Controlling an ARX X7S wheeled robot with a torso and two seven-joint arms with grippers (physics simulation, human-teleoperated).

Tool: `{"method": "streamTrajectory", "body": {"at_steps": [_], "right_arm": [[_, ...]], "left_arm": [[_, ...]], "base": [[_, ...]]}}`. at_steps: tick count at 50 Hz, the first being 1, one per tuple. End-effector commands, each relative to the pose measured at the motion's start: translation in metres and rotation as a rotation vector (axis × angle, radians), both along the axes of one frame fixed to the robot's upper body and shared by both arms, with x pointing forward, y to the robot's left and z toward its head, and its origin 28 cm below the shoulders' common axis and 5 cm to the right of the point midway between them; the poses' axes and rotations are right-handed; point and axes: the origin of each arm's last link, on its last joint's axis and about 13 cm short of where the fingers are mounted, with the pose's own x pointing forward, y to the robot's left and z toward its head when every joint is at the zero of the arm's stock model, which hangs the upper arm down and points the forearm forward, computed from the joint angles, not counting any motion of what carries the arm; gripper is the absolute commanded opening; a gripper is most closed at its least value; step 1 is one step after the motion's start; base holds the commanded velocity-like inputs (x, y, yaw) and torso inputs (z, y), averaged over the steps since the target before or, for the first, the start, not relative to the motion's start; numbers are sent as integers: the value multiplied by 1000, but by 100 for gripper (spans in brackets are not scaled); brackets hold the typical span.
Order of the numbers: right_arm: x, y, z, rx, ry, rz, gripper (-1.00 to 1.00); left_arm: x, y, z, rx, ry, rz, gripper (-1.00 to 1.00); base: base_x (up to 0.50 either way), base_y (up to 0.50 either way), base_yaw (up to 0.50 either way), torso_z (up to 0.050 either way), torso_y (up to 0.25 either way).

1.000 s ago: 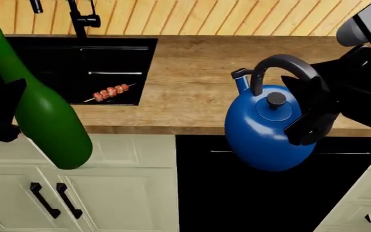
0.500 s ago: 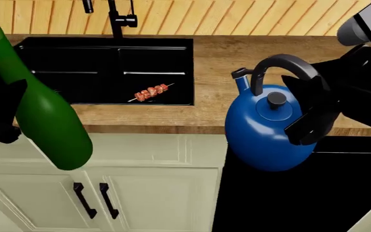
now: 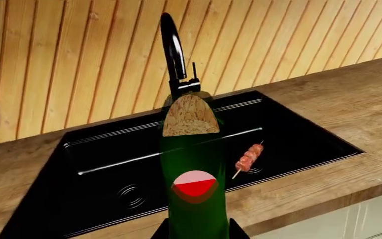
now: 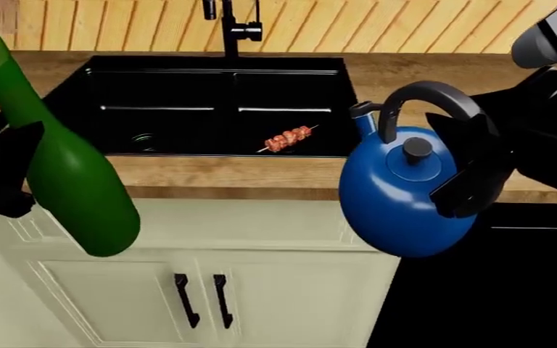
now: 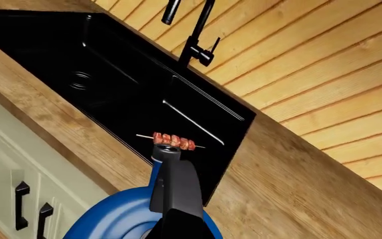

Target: Pick the kettle non electric and bottle and place them in the sink. Then turn on the water.

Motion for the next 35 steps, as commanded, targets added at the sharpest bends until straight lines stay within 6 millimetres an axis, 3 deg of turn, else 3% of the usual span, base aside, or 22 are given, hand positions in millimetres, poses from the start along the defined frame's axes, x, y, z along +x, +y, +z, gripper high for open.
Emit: {"method": "streamTrajectory", "body": {"at_steps": [1,10,16,20,30,35], "right_arm": [[-1,-4,9,1,-80,-46,-100],[-2,-5,2,3,-80,-46,-100],[-2,-5,11,4,-79,-46,-100],[-1,-5,2,4,-79,-46,-100],[0,-5,11,4,-81,-47,-100],[1,-5,9,6,-86,-47,-100]], "left_arm": [[-4,0,23,-1,-143,12,-100],[-5,-1,24,2,-144,10,-100],[-4,-1,24,4,-144,10,-100],[-4,-1,24,4,-144,10,-100],[-3,-1,24,4,-145,9,-100],[-3,-1,25,6,-146,6,-100]], "base": [[-500,-9,0,0,0],[-500,-9,0,1,2],[-500,-9,0,0,2],[-500,-9,0,3,3],[-500,-9,0,0,1],[0,0,0,2,2]]}}
